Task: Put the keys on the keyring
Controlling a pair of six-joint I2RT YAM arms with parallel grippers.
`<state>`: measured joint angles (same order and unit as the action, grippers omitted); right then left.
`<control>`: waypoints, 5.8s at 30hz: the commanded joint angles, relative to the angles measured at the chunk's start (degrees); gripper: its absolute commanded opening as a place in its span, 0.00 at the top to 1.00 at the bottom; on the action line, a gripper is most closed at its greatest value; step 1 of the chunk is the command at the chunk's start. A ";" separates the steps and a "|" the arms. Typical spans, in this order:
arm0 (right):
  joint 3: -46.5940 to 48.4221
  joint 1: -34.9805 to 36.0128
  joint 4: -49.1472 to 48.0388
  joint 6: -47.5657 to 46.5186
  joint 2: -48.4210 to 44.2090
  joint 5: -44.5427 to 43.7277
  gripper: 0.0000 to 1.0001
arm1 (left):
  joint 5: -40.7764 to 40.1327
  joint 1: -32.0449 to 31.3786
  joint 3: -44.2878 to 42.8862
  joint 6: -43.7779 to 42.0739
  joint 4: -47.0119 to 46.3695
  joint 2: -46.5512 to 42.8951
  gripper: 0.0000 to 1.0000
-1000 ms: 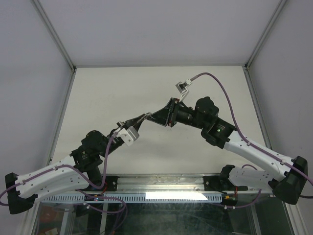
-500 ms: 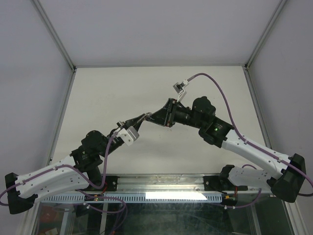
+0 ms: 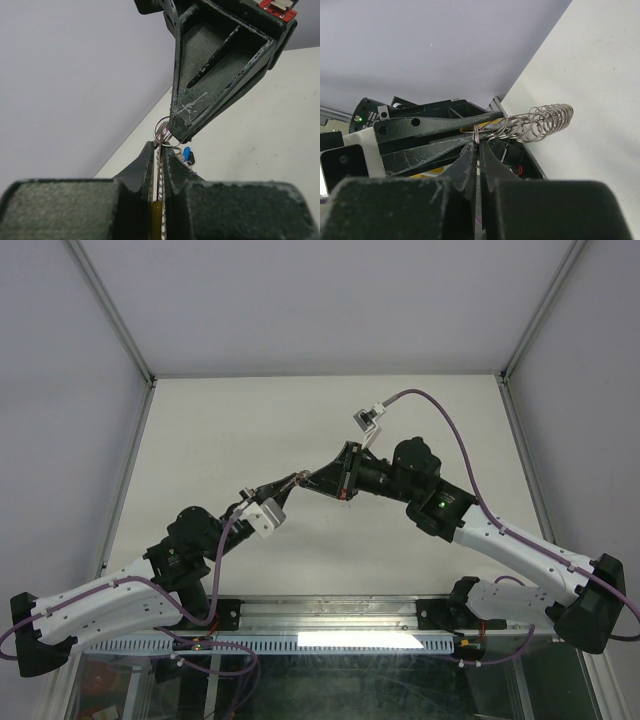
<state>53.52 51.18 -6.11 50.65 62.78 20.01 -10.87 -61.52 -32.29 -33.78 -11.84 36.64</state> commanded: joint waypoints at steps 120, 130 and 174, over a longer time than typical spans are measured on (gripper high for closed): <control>18.09 -0.21 25.21 -20.77 2.82 2.99 0.74 | 12.58 -0.18 -1.54 -2.39 4.02 -1.62 1.00; 17.39 -0.37 27.20 -20.55 1.38 -0.23 0.65 | 10.15 -0.18 -1.35 -1.47 3.17 -1.75 1.00; 15.81 -0.38 23.32 -20.85 -0.12 -2.53 0.63 | 5.82 -0.21 -1.36 5.67 0.35 -0.08 1.00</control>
<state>70.32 50.83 19.75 31.75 67.66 27.44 -3.07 -61.52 -32.29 -33.10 -6.11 36.60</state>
